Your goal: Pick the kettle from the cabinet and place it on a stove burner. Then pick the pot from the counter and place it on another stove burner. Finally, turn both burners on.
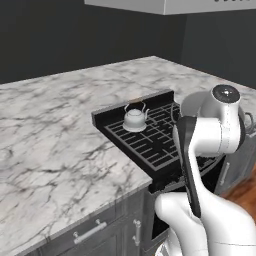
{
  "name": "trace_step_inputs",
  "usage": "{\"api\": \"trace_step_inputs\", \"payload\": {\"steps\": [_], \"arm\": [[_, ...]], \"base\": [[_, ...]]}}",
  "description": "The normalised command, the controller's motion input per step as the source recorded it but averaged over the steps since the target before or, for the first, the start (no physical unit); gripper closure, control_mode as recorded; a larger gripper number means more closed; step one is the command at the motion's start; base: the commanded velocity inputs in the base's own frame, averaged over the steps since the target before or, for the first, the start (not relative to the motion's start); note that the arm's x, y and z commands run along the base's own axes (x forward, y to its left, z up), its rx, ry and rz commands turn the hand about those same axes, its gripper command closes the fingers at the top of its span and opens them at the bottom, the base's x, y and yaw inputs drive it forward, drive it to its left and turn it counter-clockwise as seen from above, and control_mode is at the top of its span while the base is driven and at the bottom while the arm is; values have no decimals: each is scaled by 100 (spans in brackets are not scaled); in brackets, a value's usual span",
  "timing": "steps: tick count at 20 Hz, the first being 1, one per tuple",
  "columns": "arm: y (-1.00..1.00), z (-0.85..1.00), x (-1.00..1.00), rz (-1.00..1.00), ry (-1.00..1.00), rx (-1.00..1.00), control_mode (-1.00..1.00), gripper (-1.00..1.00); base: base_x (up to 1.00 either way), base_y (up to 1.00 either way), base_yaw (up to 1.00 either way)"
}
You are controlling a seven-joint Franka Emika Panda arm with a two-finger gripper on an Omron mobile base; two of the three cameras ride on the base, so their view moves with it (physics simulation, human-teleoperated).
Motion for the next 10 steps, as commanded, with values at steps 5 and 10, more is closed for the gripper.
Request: {"api": "trace_step_inputs", "payload": {"steps": [5, 10], "arm": [[0, 0, 0, 0, 0, 0, 100, 100], [0, 0, 0, 0, 0, 0, 100, 100]], "base": [[28, 0, 6], [37, 3, 4]]}}
